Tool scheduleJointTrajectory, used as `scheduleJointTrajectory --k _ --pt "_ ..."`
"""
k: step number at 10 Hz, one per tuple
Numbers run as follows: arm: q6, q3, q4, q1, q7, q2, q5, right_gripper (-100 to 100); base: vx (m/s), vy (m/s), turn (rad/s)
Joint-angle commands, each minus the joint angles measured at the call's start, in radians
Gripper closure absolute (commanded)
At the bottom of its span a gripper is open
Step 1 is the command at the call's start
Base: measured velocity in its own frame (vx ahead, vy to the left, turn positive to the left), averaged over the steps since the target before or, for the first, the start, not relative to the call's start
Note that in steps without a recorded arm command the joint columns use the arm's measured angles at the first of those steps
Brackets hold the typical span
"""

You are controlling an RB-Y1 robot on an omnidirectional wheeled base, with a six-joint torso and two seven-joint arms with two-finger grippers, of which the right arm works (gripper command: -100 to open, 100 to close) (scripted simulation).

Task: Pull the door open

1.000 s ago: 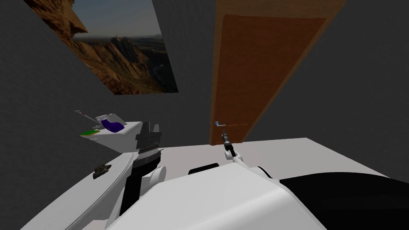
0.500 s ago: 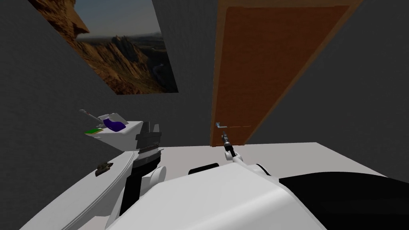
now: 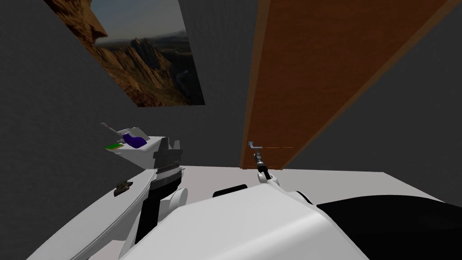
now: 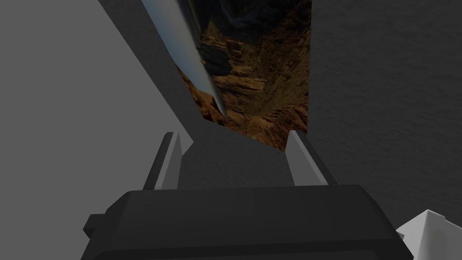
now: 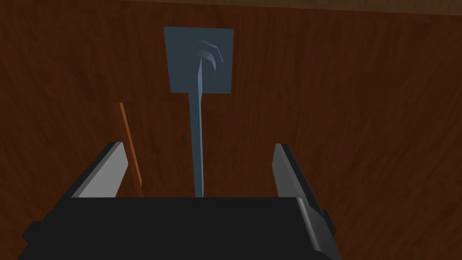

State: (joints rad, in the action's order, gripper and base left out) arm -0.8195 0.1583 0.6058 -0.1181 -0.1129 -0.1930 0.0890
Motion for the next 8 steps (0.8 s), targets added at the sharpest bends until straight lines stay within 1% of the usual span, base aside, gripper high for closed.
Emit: scheduleJointTrajectory --k 1,2,3,4,5,6,8 --pt "-0.047 0.008 -0.050 -0.035 -0.015 -0.020 0.006 -100 0.143 0.014 0.105" --pt "-0.047 0.008 -0.052 -0.035 -0.015 -0.020 0.006 -100 0.055 0.001 -0.004" --pt "-0.047 0.008 -0.081 -0.035 -0.015 -0.020 0.006 -100 0.001 -0.009 -0.013" --pt "-0.047 0.008 -0.093 -0.035 -0.015 -0.020 0.006 -100 -0.018 -0.006 -0.003" --pt "-0.056 0.021 -0.094 -0.016 -0.034 -0.045 0.015 -100 0.080 -0.013 0.194" --pt "-0.059 0.025 -0.094 -0.010 -0.040 -0.052 0.017 -100 0.165 -0.003 0.182" --pt "-0.067 0.037 -0.096 0.008 -0.058 -0.075 0.025 -100 0.173 0.002 0.115"
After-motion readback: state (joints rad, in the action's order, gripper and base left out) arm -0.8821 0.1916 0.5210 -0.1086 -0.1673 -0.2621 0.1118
